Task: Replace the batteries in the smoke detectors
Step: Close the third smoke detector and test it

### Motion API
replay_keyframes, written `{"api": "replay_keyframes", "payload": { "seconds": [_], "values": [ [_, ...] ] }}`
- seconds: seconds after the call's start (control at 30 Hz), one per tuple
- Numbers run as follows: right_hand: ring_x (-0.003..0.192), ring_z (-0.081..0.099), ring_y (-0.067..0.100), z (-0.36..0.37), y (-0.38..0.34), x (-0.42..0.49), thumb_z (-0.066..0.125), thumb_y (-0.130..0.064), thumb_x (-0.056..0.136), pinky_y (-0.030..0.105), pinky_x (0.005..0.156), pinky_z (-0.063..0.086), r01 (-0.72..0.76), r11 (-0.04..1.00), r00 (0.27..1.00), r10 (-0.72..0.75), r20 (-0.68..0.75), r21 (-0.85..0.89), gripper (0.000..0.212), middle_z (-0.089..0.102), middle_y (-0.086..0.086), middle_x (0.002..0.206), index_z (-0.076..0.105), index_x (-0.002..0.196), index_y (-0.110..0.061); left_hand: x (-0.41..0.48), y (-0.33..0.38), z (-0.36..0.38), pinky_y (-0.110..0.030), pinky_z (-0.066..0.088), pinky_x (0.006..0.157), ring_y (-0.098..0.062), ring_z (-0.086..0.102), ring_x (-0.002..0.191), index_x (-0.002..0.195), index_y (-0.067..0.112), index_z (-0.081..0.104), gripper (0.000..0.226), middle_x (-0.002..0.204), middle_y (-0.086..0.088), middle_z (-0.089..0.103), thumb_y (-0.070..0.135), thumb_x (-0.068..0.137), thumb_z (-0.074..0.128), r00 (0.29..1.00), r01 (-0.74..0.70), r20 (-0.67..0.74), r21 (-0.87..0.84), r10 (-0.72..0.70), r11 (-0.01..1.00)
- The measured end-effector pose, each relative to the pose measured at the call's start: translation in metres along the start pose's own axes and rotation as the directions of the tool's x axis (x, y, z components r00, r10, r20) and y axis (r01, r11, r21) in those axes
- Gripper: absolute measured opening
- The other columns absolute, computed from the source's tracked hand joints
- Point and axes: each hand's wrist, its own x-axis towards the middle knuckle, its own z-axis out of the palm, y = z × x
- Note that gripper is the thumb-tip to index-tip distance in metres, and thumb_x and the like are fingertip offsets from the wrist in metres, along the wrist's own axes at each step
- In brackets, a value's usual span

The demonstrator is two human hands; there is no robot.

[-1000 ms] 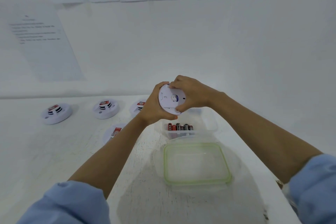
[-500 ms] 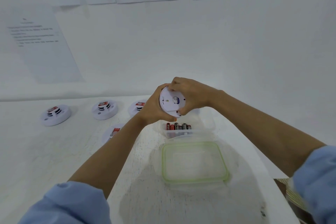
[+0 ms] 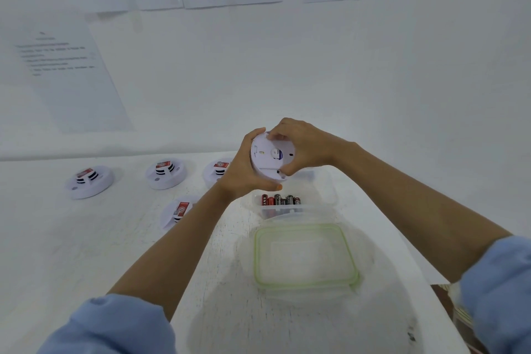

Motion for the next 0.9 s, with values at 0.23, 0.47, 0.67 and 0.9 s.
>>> {"api": "replay_keyframes", "payload": {
  "seconds": [0.23,0.47,0.67,0.9],
  "values": [
    [0.099,0.044,0.015,0.005,-0.001,0.0,0.081,-0.021,0.062,0.021,0.081,0.035,-0.003,1.0,0.999,0.003,0.046,0.003,0.068,0.046,0.001,0.109,0.048,0.12,-0.008,-0.005,-0.005,0.005,-0.011,0.048,0.078,0.013,0.052,0.101,0.132,0.014,0.026,0.099,0.12,0.008,0.044,-0.006,0.048,0.075,1.0,0.008,-0.019,0.005,-0.008,1.0],
    [0.099,0.04,0.014,0.005,-0.007,-0.002,0.081,-0.026,0.063,0.026,0.086,0.04,0.042,0.998,0.996,-0.037,0.077,-0.055,0.072,0.045,0.002,0.111,0.046,0.123,-0.008,-0.012,-0.006,0.004,-0.009,0.046,0.08,0.014,0.05,0.104,0.13,0.015,0.027,0.095,0.122,0.009,0.043,-0.005,0.051,0.075,1.0,0.003,-0.017,0.026,-0.002,1.0],
    [0.095,0.039,0.015,0.011,-0.009,-0.007,0.079,-0.024,0.063,0.024,0.081,0.038,0.067,0.995,0.997,-0.063,0.054,-0.069,0.071,0.041,0.0,0.102,0.049,0.125,-0.008,-0.018,-0.006,0.003,-0.003,0.043,0.078,0.02,0.049,0.101,0.129,0.013,0.025,0.095,0.12,0.01,0.042,-0.004,0.049,0.074,0.998,-0.018,-0.054,0.041,0.02,0.999],
    [0.097,0.044,0.02,0.021,-0.02,-0.034,0.075,-0.033,0.056,0.023,0.078,0.037,0.015,1.0,0.999,-0.015,0.035,-0.001,0.076,0.045,0.005,0.102,0.053,0.123,-0.007,-0.041,-0.006,-0.004,-0.011,0.045,0.085,0.011,0.05,0.108,0.136,0.002,0.024,0.111,0.129,-0.006,0.042,0.013,0.044,0.084,0.995,-0.047,-0.089,0.035,0.05,0.998]
  ]
}}
